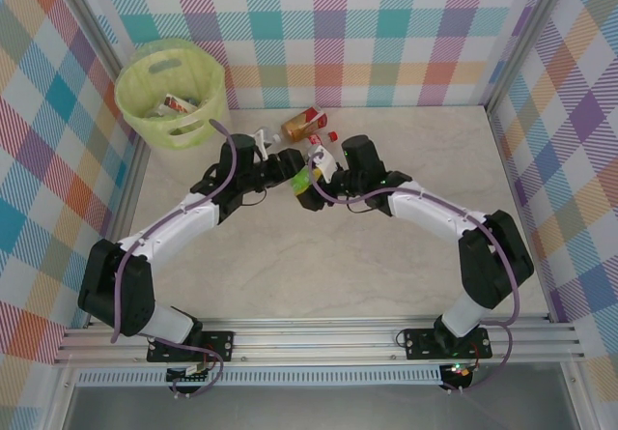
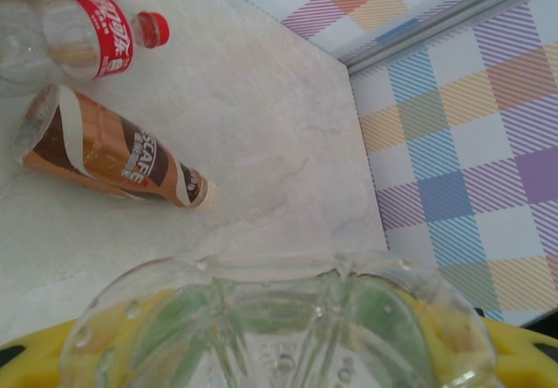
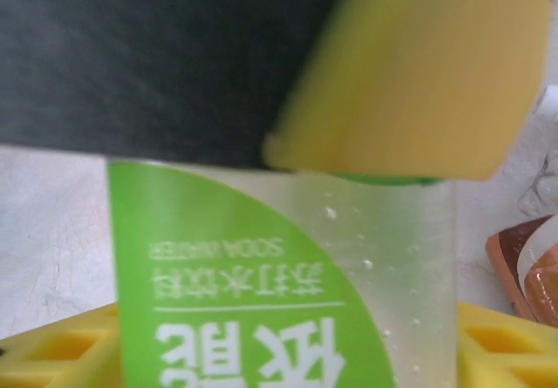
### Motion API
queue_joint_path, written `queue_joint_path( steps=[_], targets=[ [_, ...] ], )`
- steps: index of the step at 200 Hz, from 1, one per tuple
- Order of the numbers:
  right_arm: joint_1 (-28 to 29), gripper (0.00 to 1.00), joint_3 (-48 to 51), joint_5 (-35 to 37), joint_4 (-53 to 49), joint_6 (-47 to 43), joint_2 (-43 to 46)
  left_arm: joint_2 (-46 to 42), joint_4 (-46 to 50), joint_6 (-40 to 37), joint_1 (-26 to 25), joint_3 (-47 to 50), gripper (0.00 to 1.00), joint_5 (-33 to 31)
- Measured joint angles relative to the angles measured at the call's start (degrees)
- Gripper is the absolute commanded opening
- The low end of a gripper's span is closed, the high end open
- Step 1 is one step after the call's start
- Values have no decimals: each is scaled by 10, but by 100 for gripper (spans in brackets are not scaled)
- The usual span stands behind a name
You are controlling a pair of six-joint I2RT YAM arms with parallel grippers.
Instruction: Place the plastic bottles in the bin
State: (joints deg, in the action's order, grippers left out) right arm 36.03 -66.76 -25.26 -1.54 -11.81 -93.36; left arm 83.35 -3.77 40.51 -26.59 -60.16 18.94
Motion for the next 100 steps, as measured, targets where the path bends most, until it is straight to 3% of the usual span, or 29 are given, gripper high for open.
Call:
queue_joint_path(
  steps=[25, 30, 61, 100],
  targets=[
    [0, 93, -3, -2, -9, -4, 23, 0, 31, -21, 5, -30, 56, -7],
    [0, 100, -2, 1, -10, -4, 32, 0, 40, -26, 6, -39, 56, -9],
    [0, 100, 44, 44, 24, 4, 119, -4, 84, -65, 21, -93, 56, -32],
    [-3, 100, 113, 150, 80, 62, 224, -15, 127, -133, 49, -174, 57, -117]
  ],
)
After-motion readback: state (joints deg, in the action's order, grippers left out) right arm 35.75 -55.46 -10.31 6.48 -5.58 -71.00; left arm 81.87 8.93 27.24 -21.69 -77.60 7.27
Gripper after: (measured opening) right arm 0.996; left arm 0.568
